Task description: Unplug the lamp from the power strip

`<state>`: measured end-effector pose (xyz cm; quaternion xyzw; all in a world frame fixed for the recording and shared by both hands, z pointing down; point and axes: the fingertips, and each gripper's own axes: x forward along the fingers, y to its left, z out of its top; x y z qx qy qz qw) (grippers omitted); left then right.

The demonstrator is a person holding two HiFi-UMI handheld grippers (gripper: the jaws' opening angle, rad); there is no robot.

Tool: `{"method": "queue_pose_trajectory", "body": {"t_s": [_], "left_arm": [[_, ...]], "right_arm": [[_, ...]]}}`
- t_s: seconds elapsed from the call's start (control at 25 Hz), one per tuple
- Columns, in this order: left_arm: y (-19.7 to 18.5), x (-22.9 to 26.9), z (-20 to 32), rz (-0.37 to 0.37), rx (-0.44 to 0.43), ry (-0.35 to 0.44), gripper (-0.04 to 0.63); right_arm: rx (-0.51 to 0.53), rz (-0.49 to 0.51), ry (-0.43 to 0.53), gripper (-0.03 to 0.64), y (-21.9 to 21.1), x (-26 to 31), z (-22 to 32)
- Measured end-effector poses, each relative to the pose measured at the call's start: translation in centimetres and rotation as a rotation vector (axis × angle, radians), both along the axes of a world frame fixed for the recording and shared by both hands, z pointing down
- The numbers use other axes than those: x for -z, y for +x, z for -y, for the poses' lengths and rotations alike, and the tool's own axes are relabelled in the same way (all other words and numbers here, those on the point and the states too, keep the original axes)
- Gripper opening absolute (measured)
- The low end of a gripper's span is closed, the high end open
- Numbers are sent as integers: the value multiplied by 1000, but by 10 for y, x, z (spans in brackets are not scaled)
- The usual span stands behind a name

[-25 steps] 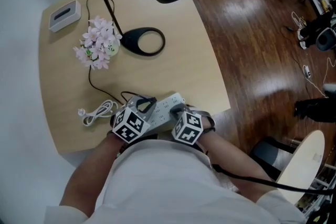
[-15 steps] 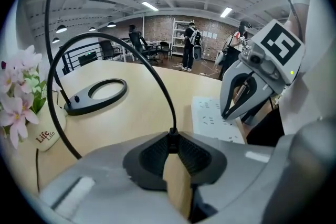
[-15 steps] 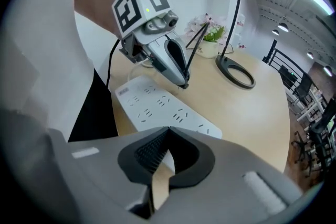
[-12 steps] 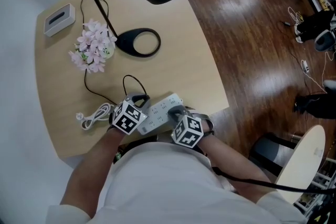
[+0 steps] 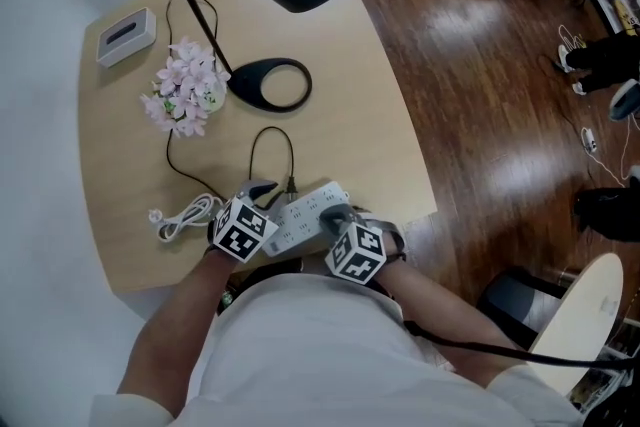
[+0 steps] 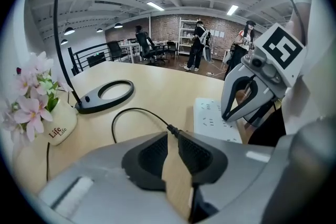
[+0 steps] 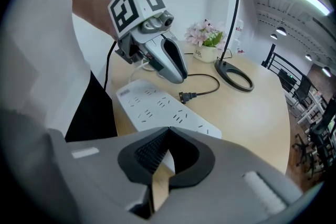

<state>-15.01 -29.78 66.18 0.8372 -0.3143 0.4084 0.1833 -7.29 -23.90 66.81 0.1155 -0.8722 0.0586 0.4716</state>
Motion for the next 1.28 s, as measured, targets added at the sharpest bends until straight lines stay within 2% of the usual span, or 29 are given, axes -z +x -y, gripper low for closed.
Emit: {"method": "queue_pose_trajectory", "body": {"t_s": [0.2,0.36,0.52,0.72,1.0,1.28], "left_arm": [[-3,20,-11,-10,76,36,71],[1,62,-27,-44,143,120,71],[9,99,-73,-136,262,149,69],[25,132,-127,-229,353,194,62],[22,172,-206,-261,373,292,54],[-1,202,-331,-333,434,429,48]], "right_arm": [[12,29,-2,5,1,1,0],[19,108,39,5,2,23,-1],[1,235,31,6,12,50,-12],[55,289,19,6,25,70,-30],[102,354,42,8,30,112,-89],[1,428,71,8,37,151,-194]]}}
